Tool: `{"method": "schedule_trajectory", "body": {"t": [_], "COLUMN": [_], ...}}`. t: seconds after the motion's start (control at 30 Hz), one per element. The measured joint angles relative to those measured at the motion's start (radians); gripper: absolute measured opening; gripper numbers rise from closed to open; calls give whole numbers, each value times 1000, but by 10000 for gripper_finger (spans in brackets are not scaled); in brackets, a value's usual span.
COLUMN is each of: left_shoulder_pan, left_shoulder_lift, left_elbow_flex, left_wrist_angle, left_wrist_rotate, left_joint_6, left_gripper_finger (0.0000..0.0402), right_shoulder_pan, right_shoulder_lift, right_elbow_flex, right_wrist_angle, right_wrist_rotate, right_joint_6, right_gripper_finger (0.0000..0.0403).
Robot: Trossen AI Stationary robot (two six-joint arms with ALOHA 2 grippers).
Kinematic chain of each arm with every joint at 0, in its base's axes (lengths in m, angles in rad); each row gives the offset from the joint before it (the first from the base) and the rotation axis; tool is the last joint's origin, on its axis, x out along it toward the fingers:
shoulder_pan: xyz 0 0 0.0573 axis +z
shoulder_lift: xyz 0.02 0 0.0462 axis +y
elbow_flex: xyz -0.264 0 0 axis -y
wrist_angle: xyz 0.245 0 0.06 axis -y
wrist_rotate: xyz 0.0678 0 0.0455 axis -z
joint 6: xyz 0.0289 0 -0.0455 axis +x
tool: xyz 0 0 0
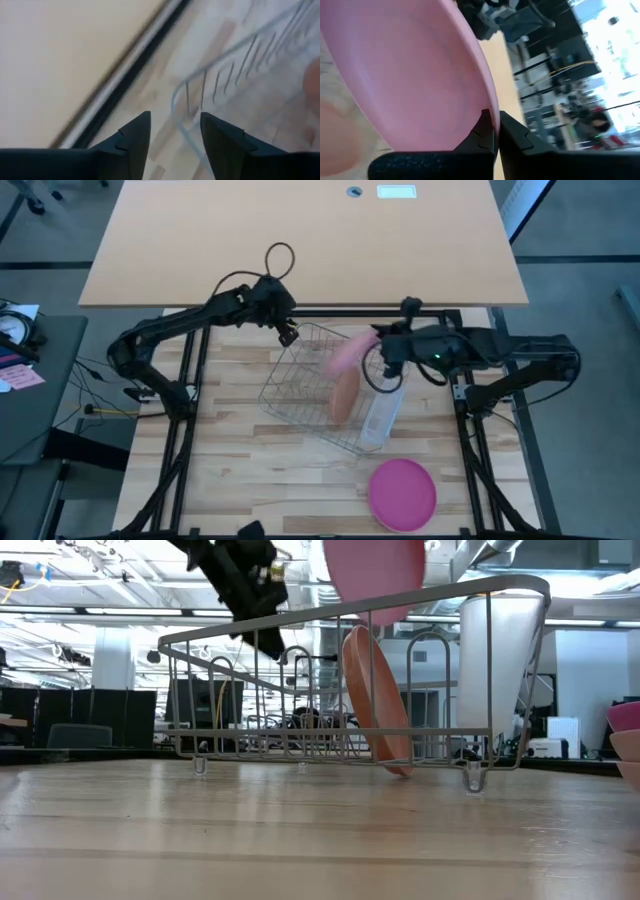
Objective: Sort dishes
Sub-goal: Put the light pink plate in the dish rack
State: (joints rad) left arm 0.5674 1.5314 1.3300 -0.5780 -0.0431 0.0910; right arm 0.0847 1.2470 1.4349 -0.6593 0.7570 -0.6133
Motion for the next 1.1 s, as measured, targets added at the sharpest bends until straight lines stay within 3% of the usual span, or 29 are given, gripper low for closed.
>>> {"method": "schedule_trajectory", "body": {"t": [0.2, 0.53, 0.87, 1.1], "left_shoulder_pan": [17, 37, 42, 34], "left_shoulder_lift": [88, 202, 171, 134], "left_elbow_flex": [37, 66, 64, 66], "left_wrist_angle": [-5, 11, -85, -283], "left_wrist_rotate": [21, -7, -202, -220], "left_joint_6": [-2, -66, -216, -367], "left_gripper_finger": [202, 187, 169, 168], "right_shoulder_pan": [43, 37, 30, 7], "right_shoulder_lift": [-20, 4, 4, 4], "right_elbow_flex": [0, 0, 0, 0], "right_wrist_angle": [-99, -160, -179, -179], "right_wrist_rotate": [1, 1, 1, 2], "right_joint_6": [114, 116, 108, 108], "right_gripper_finger": [8, 8, 8, 8]}}
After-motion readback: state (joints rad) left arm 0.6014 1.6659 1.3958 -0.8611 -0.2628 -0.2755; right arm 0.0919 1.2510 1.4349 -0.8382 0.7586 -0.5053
